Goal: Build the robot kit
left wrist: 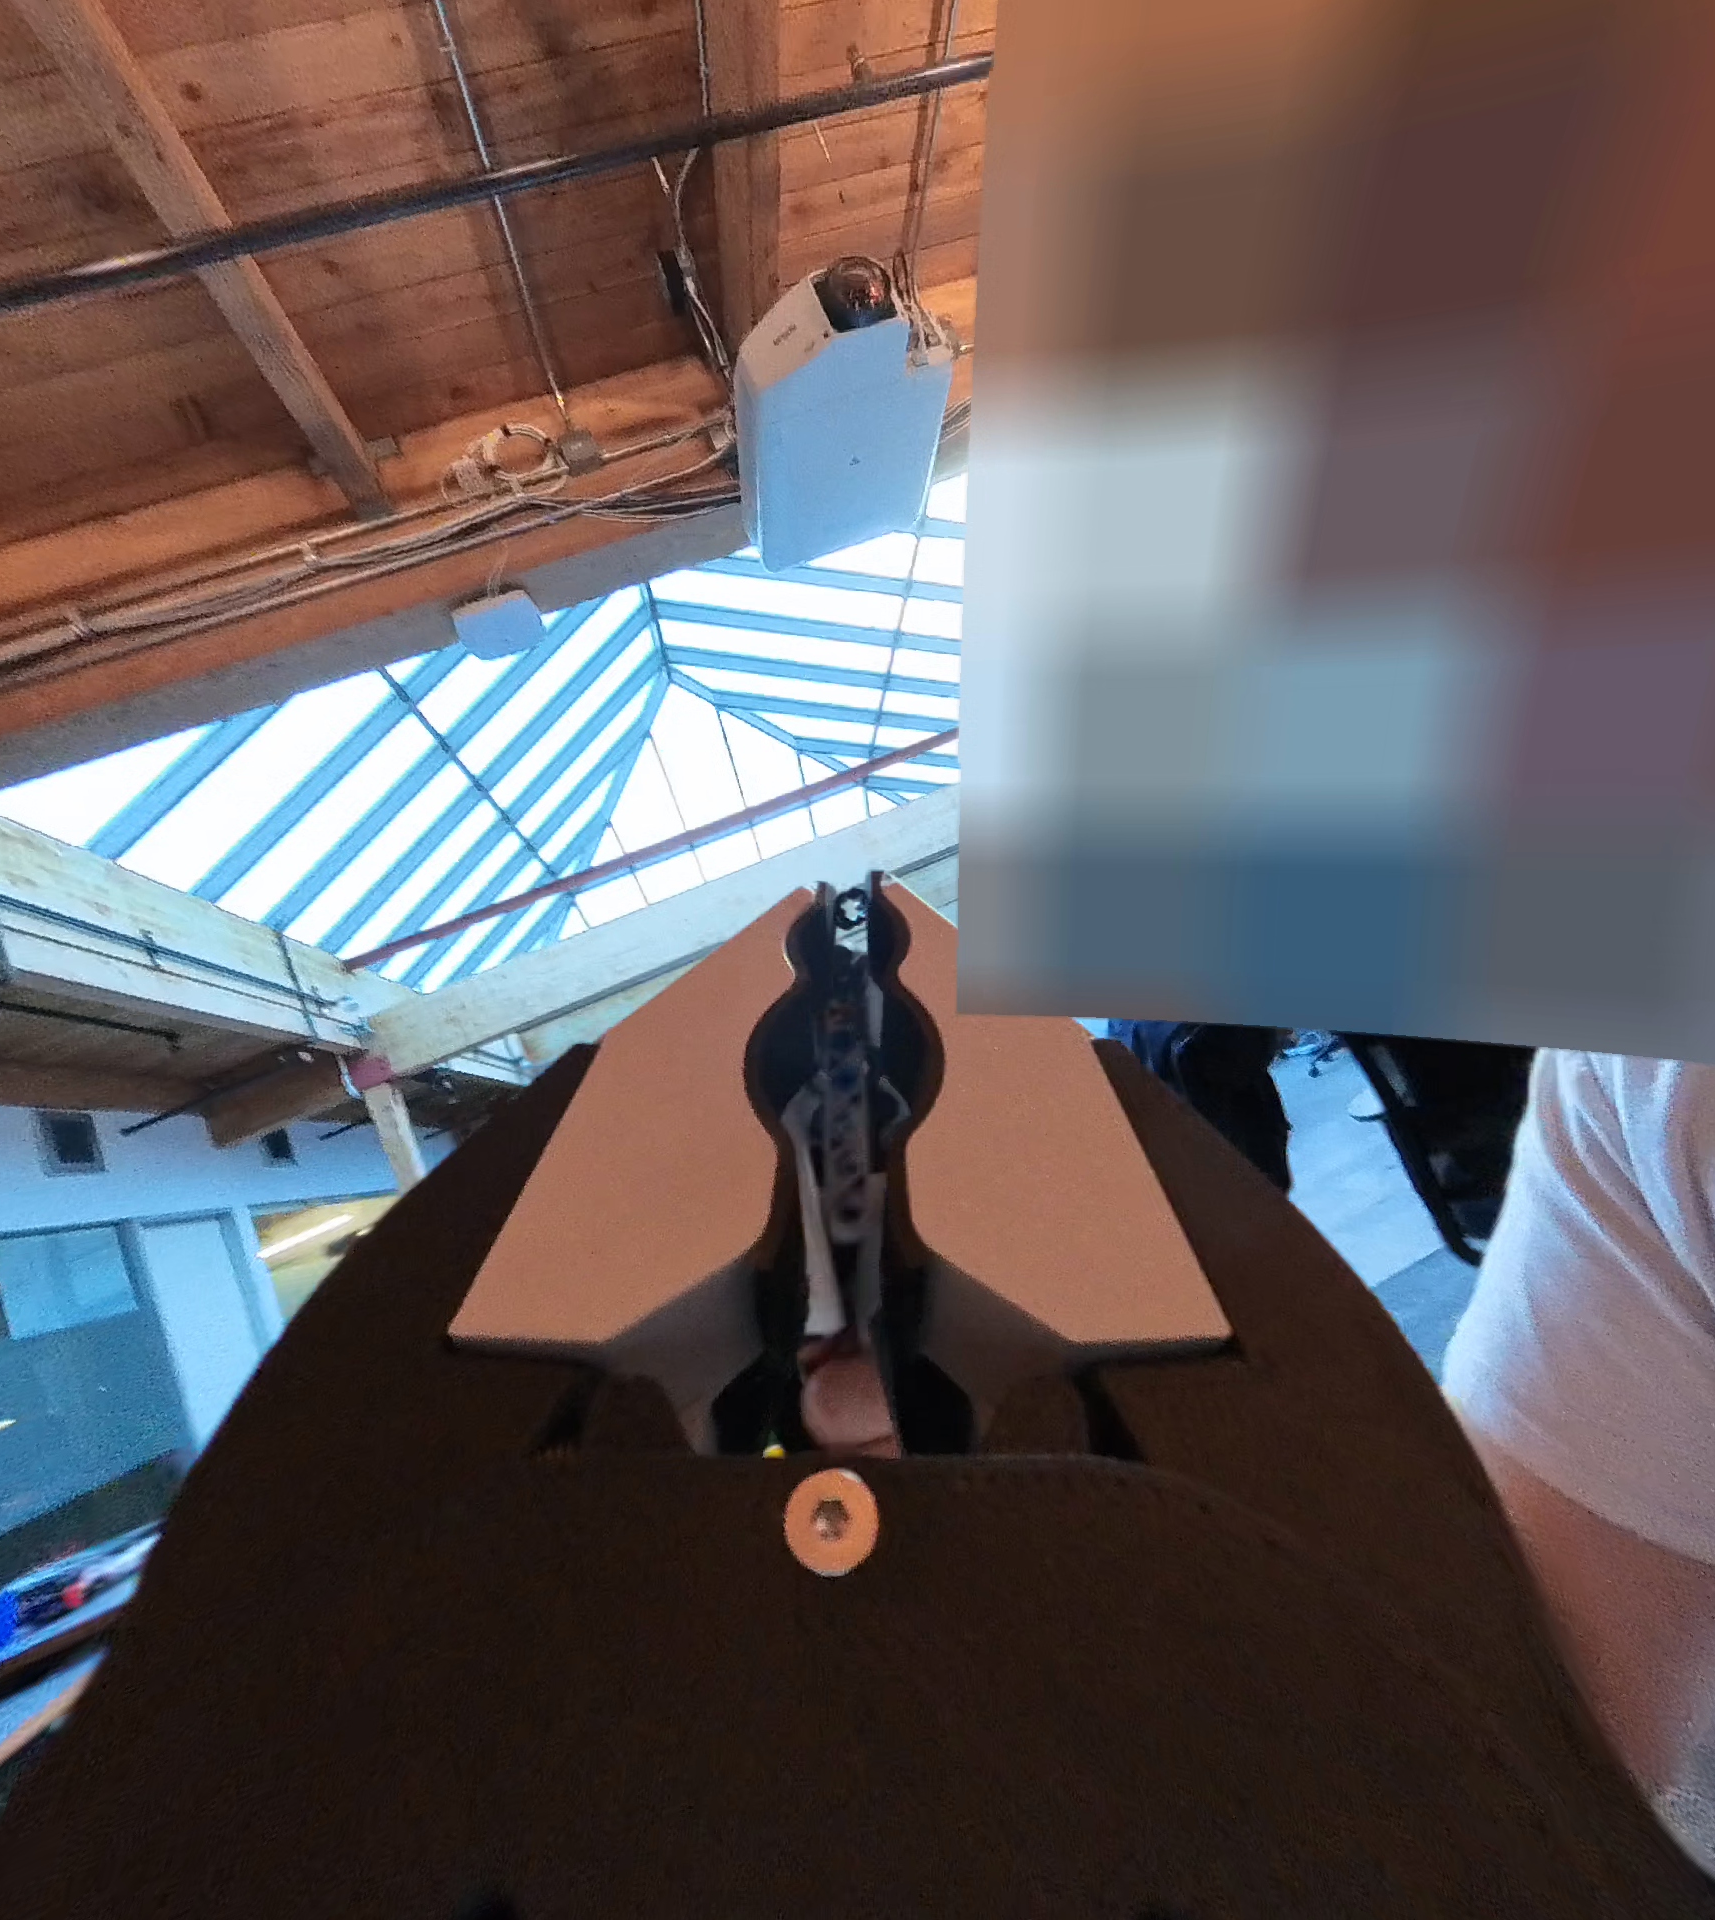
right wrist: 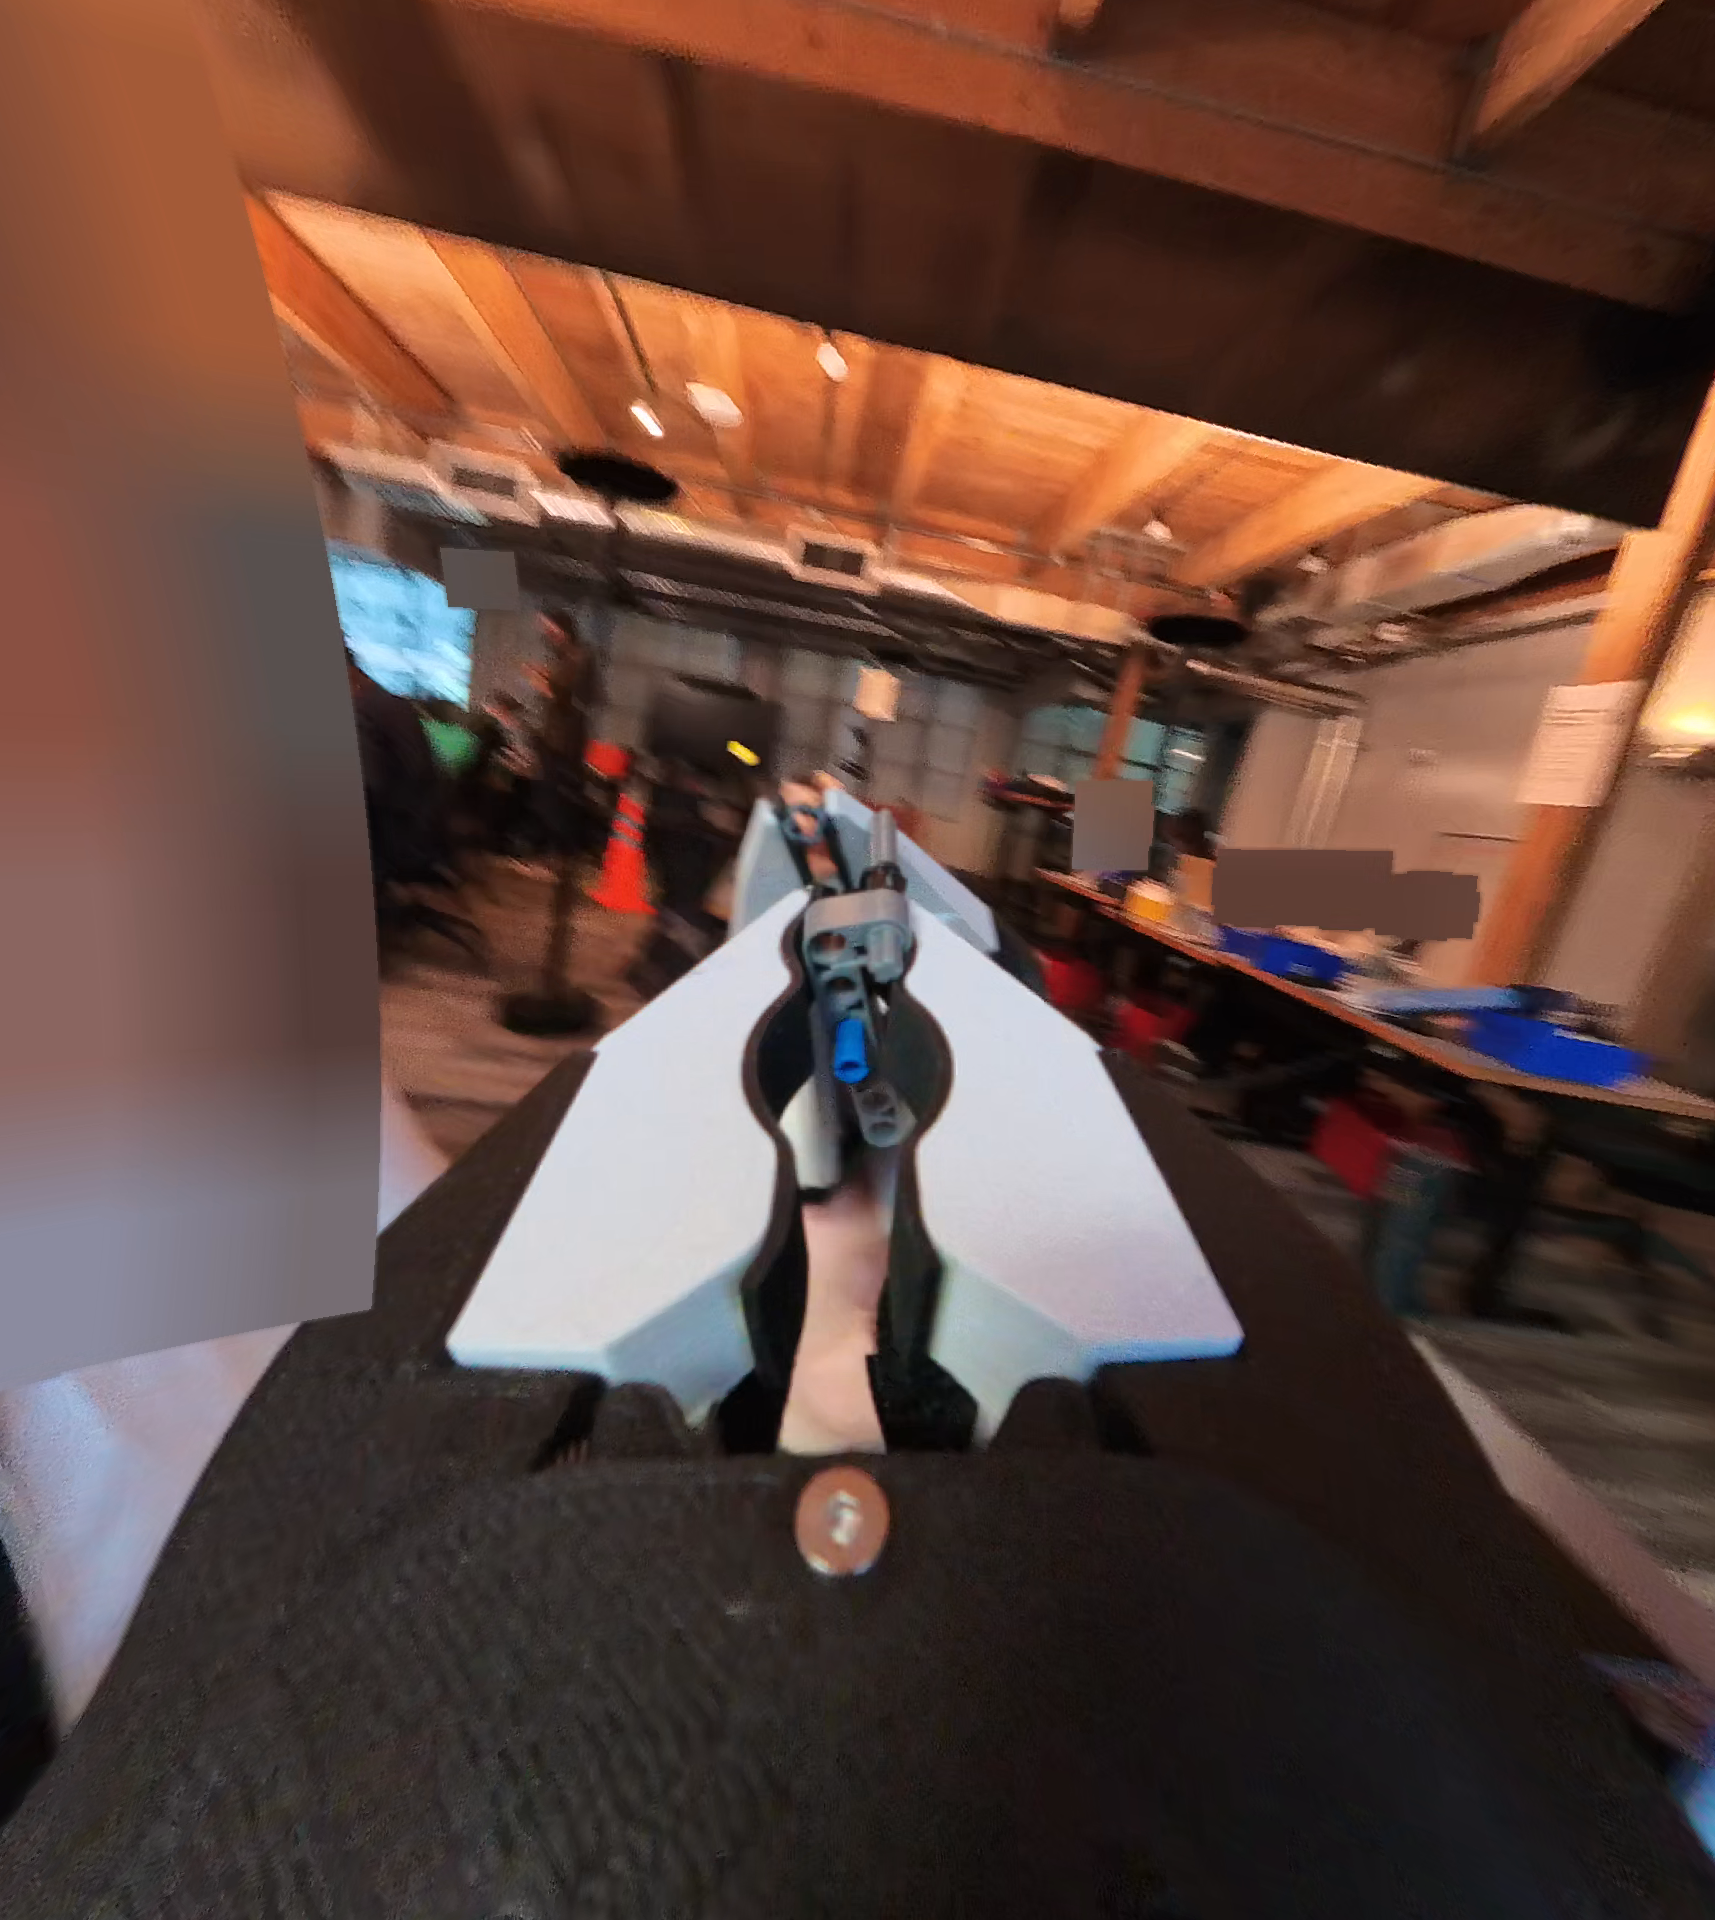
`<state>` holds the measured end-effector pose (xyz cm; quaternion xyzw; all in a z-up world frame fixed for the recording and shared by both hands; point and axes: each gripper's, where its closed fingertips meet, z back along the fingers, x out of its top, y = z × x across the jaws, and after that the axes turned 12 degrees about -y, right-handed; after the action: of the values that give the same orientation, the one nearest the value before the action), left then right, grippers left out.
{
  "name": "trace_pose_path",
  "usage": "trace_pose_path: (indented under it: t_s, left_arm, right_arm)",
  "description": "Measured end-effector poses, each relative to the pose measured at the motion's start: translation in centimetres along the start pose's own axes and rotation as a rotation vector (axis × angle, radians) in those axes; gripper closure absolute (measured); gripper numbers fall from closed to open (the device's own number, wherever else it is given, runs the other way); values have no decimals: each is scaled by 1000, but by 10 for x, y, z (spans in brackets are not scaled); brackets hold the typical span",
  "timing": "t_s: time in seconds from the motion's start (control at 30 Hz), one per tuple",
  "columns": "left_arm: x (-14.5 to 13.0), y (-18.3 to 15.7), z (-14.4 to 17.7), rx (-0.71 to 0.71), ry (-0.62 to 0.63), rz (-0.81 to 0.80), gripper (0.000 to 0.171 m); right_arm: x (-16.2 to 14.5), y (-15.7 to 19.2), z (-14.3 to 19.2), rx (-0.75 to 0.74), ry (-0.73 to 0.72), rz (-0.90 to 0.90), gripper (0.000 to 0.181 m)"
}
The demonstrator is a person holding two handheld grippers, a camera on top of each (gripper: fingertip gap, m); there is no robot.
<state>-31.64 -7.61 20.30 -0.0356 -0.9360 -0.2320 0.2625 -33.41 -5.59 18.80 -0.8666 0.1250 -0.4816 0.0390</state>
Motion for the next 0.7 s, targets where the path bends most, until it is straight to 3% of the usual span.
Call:
trace_pose_path:
  t_s: [0.07, 0.23, 0.33, 0.43, 0.53, 0.7]
  left_arm:
    - [1, -1, -2, 4, -27, 17, 169]
    - [6, 11, 4, 47, -32, 29, 169]
    - [12, 27, 12, 93, 6, 60, 169]
    - [-21, 36, 32, 121, 348, 220, 169]
    - [-75, 40, 93, 307, 808, 354, 168]
    - [-148, -36, 247, 434, 1477, 511, 168]
  right_arm:
    - [0, -1, -2, -38, 10, 123, 176]
    - [14, -2, 7, -33, 11, 102, 176]
    - [-7, 4, 17, 42, 212, 52, 176]
    - [-57, -13, 53, 20, 578, 120, 176]
    - [-102, -31, 101, 35, 888, 214, 176]
    - [-116, -31, 129, 74, 963, 58, 176]
